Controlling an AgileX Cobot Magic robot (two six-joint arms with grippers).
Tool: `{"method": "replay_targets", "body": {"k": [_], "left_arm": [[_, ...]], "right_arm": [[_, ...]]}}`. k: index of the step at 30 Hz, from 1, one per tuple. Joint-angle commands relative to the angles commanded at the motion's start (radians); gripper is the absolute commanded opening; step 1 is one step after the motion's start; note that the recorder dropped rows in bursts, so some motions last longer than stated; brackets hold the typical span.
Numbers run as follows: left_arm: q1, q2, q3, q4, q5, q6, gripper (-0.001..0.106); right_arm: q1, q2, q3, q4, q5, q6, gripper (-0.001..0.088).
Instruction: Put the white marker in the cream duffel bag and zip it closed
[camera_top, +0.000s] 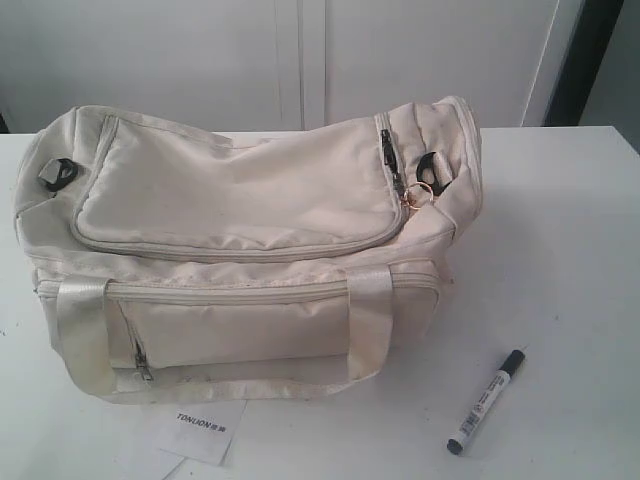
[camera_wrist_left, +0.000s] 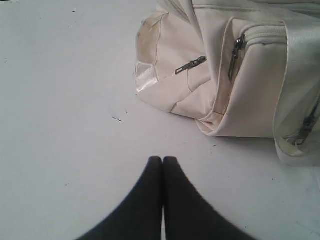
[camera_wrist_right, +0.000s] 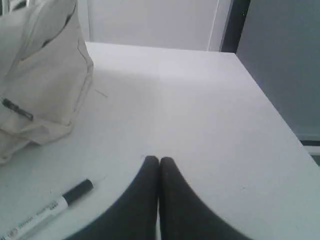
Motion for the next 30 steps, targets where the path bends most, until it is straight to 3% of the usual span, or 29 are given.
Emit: {"method": "replay_targets", "body": {"k": [3, 13, 16, 21, 30], "left_arm": [[0.0, 0.0, 0.0, 0.0, -0.044, 0.0, 0.0], [0.0, 0.0, 0.0, -0.01, -0.097, -0.008, 0.0], [0.0, 0.0, 0.0, -0.01, -0.102, -0.007, 0.0], [0.0, 0.0, 0.0, -0.012, -0.141, -0.08, 0.0], [0.0, 0.0, 0.0, -0.012, -0.126, -0.106, 0.0]], "right_arm": [[0.0, 0.0, 0.0, 0.073, -0.073, 0.057, 0.0], [0.0, 0.0, 0.0, 0.071, -0.433, 0.063, 0.0], [0.0, 0.0, 0.0, 0.071, -0.445, 0.07, 0.0], [0.0, 0.0, 0.0, 0.068, -0.423, 0.335, 0.0], [0.0, 0.0, -0.05, 0.042, -0.4, 0.315, 0.0]]}}
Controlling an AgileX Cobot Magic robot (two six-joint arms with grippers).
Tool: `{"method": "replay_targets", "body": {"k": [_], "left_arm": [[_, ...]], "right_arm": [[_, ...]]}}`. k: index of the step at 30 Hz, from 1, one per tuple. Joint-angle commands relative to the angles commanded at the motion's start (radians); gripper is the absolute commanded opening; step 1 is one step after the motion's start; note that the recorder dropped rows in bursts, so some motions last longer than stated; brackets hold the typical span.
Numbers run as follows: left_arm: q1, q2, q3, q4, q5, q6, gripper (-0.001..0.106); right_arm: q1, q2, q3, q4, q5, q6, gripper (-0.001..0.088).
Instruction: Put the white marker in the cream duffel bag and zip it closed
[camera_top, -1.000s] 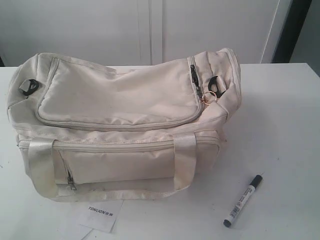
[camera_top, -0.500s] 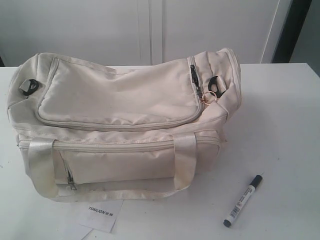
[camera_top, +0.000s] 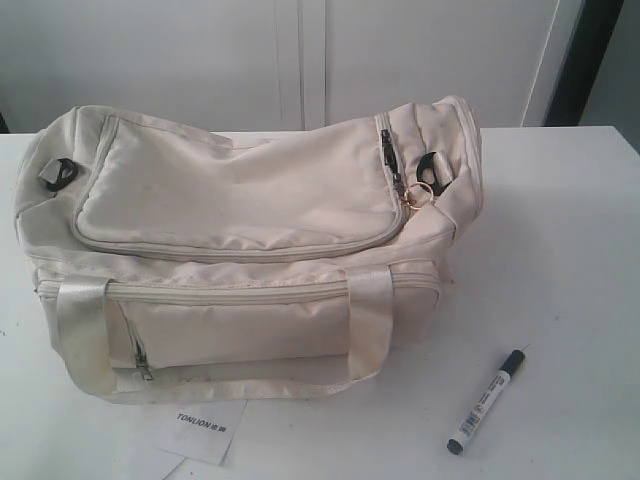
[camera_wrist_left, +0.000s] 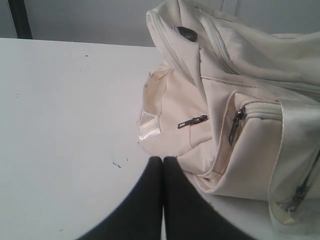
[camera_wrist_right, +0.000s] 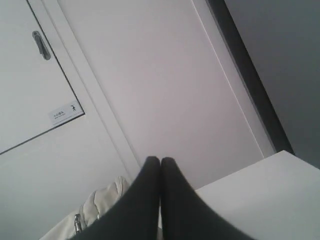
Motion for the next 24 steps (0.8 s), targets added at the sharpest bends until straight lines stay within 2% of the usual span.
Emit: {"method": "replay_targets", "body": {"k": [3, 6, 13, 21, 24], "left_arm": [[0.0, 0.0, 0.0, 0.0, -0.012, -0.007, 0.0], [0.0, 0.0, 0.0, 0.0, -0.014, -0.11, 0.0], [0.0, 0.0, 0.0, 0.0, -0.006, -0.239, 0.0], [0.0, 0.0, 0.0, 0.0, -0.004, -0.237, 0.0], [0.0, 0.0, 0.0, 0.0, -0.004, -0.237, 0.0]], "right_arm": [[0.0, 0.006, -0.06, 0.0, 0.027, -0.06, 0.0], [0.0, 0.105, -0.153, 0.0, 0.088, -0.133, 0.0], [0.0, 0.411, -0.366, 0.0, 0.164, -0.258, 0.0], [0.0, 0.63, -0.518, 0.0, 0.259, -0.331, 0.0], [0.0, 0.721, -0.577, 0.0, 0.335, -0.388, 0.0]]}}
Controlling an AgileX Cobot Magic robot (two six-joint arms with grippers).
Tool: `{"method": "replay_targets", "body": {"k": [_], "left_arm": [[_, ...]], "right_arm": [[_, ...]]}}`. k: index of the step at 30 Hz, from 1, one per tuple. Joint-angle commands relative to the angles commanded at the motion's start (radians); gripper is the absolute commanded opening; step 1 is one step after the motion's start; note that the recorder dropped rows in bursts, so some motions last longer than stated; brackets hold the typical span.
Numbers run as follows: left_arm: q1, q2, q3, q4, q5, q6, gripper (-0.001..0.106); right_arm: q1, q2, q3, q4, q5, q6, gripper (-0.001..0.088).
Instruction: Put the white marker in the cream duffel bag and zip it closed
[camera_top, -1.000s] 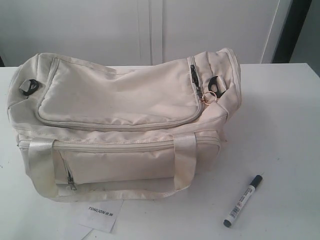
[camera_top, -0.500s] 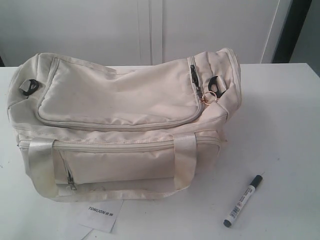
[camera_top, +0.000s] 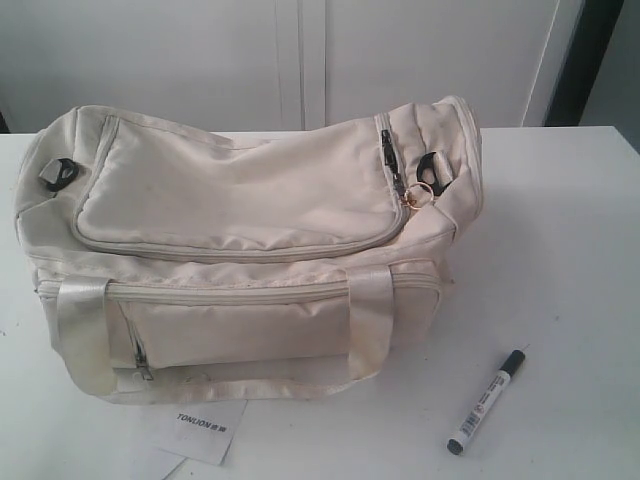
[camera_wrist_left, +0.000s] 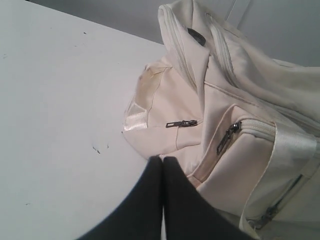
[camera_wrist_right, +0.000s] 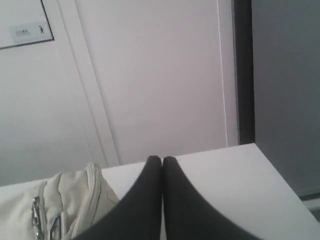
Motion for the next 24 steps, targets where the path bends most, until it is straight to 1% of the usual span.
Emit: {"method": "replay_targets", "body": {"k": [4, 7, 13, 16, 21, 24], "left_arm": [[0.0, 0.0, 0.0, -0.005, 0.011, -0.002, 0.0], [0.0, 0.0, 0.0, -0.034, 0.028, -0.002, 0.0], [0.0, 0.0, 0.0, -0.034, 0.037, 0.0, 0.0], [0.0, 0.0, 0.0, -0.034, 0.039, 0.002, 0.0], [0.0, 0.0, 0.0, -0.034, 0.039, 0.002, 0.0], [0.0, 0.0, 0.0, -0.034, 0.039, 0.002, 0.0]], "right_arm": [[0.0, 0.13, -0.096, 0.002, 0.106, -0.077, 0.0], [0.0, 0.223, -0.167, 0.002, 0.163, -0.082, 0.0], [0.0, 0.37, -0.272, 0.002, 0.195, -0.082, 0.0], [0.0, 0.431, -0.329, 0.007, 0.233, -0.115, 0.0], [0.0, 0.542, -0.458, 0.07, 0.371, -0.178, 0.0], [0.0, 0.616, -0.546, 0.132, 0.499, -0.245, 0.0]]}}
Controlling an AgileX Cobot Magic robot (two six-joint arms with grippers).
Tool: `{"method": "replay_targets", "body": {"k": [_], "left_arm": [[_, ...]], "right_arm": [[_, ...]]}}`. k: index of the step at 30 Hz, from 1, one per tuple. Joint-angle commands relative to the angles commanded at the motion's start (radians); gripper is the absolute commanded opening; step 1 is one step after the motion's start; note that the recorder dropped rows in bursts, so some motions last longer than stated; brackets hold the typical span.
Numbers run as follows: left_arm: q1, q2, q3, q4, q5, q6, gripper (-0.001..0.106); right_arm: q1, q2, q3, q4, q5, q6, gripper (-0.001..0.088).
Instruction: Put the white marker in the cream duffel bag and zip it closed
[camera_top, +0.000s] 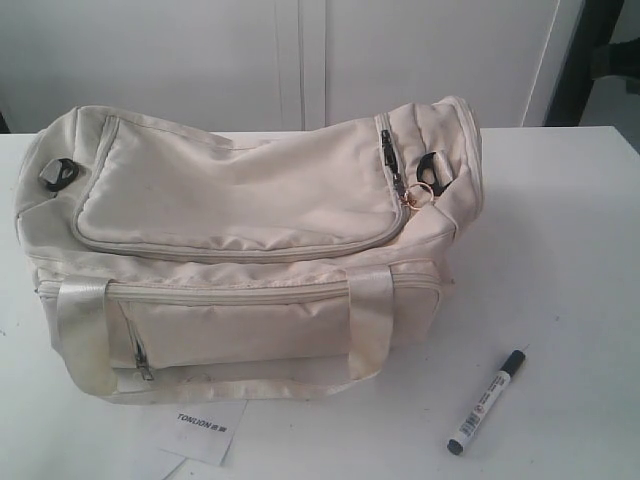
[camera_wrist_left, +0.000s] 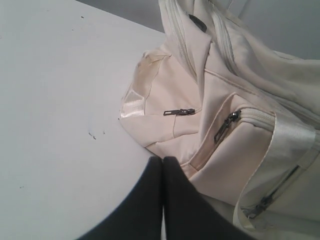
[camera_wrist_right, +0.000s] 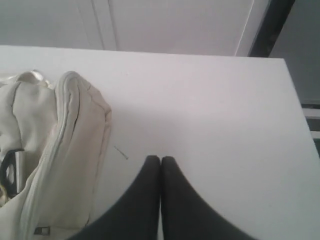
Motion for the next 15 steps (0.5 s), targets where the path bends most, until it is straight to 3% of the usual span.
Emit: {"method": "replay_targets", "body": {"k": [11, 15], "left_arm": [[0.0, 0.0, 0.0, 0.0, 0.002, 0.0, 0.0], [0.0, 0.0, 0.0, 0.0, 0.002, 0.0, 0.0]], "right_arm": [[0.0, 0.137, -0.134, 0.274, 0.092, -0.212, 0.0002], [0.0, 0.174, -0.16, 0.401, 0.123, -0.306, 0.0112]]}}
